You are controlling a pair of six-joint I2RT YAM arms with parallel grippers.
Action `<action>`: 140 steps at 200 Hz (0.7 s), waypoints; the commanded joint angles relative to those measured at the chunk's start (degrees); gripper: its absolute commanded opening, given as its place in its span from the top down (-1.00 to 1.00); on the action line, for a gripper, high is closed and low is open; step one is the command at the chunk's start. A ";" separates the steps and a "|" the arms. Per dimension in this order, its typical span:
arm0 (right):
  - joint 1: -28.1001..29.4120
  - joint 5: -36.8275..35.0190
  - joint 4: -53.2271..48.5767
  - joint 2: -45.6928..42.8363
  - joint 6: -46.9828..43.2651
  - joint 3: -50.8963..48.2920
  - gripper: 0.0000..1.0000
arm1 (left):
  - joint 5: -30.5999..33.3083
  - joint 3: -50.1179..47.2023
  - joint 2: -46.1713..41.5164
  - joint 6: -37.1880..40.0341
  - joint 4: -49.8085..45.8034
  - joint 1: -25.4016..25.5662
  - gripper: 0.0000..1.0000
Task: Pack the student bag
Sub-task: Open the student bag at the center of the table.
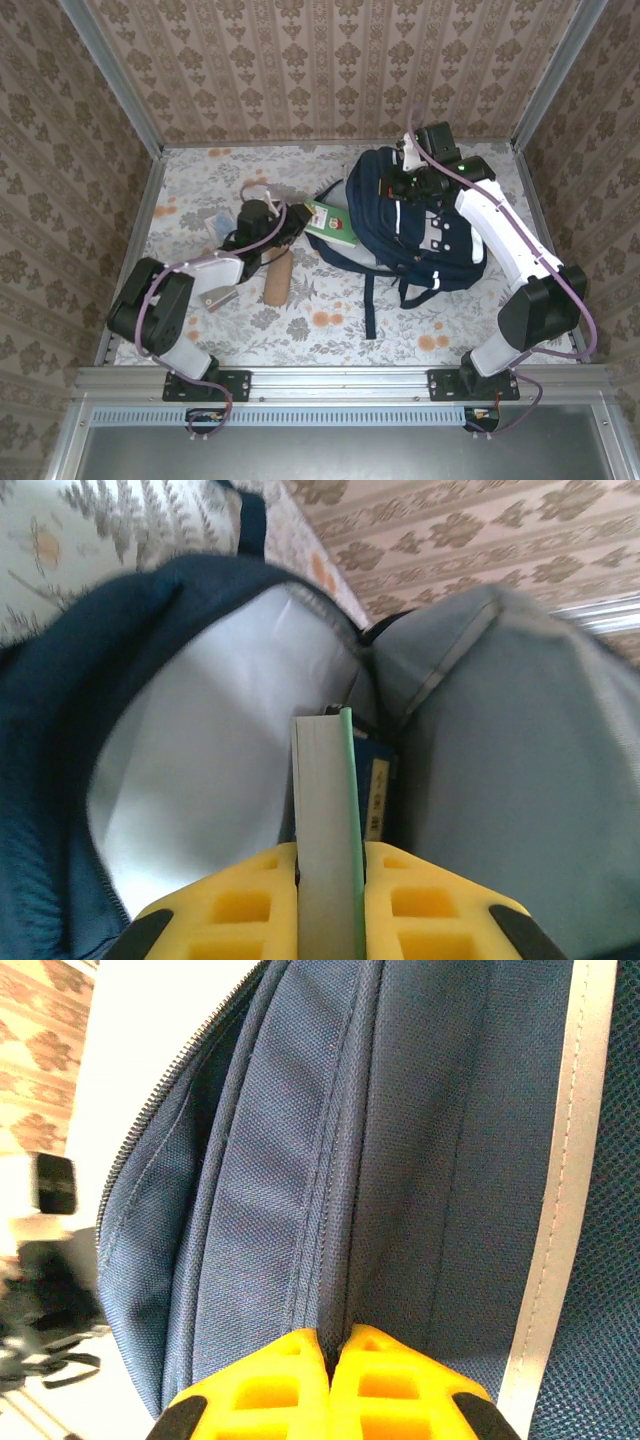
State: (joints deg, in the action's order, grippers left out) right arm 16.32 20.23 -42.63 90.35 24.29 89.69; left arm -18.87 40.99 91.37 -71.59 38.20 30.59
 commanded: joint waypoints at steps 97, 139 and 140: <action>-1.20 10.34 11.52 -5.22 5.08 1.25 1.00 | 9.36 23.06 24.45 -4.92 7.97 17.58 1.00; -2.02 10.95 11.52 -5.27 5.38 1.14 1.00 | 8.42 30.74 27.43 -0.12 -2.88 22.21 0.59; -2.09 11.01 11.52 -5.27 5.35 1.08 1.00 | 8.42 30.82 27.40 -0.03 -3.13 22.31 0.56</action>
State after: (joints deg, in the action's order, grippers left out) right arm 14.33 25.93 -39.68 89.12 28.97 89.62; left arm -10.11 67.20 117.89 -75.48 41.43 50.39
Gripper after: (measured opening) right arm 0.062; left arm 0.154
